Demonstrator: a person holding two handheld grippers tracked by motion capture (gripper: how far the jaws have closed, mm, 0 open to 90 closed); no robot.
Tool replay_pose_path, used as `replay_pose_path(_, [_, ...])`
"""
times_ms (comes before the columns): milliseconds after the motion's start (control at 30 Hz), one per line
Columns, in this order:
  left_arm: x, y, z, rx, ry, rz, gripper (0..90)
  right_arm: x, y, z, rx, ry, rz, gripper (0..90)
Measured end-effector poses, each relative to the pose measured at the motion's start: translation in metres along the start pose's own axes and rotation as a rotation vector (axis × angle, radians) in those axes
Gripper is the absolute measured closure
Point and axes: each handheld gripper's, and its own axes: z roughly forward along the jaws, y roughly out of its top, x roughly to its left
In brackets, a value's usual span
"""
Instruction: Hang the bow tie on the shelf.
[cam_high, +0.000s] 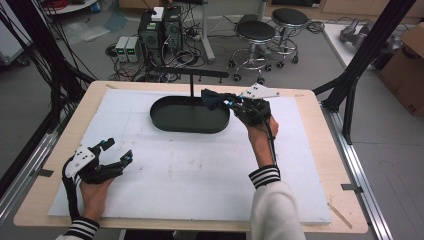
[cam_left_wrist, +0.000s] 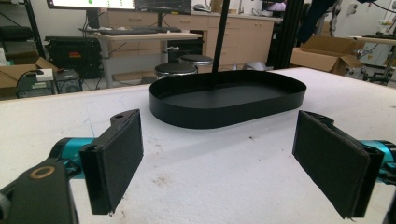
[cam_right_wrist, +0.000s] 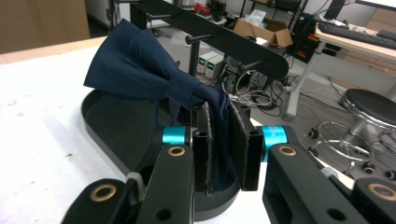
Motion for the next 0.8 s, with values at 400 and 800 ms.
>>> replay_pose_path(400, [0.000, 0.000, -0.001, -0.001, -0.003, -0.001, 16.7, -0.008, 0.016, 0.013, -0.014, -0.038, 0.002, 79.4])
replay_pose_path(800, [0.001, 0.000, -0.001, -0.004, -0.004, -0.001, 16.7, -0.015, 0.028, 0.027, -0.009, -0.087, -0.001, 79.2])
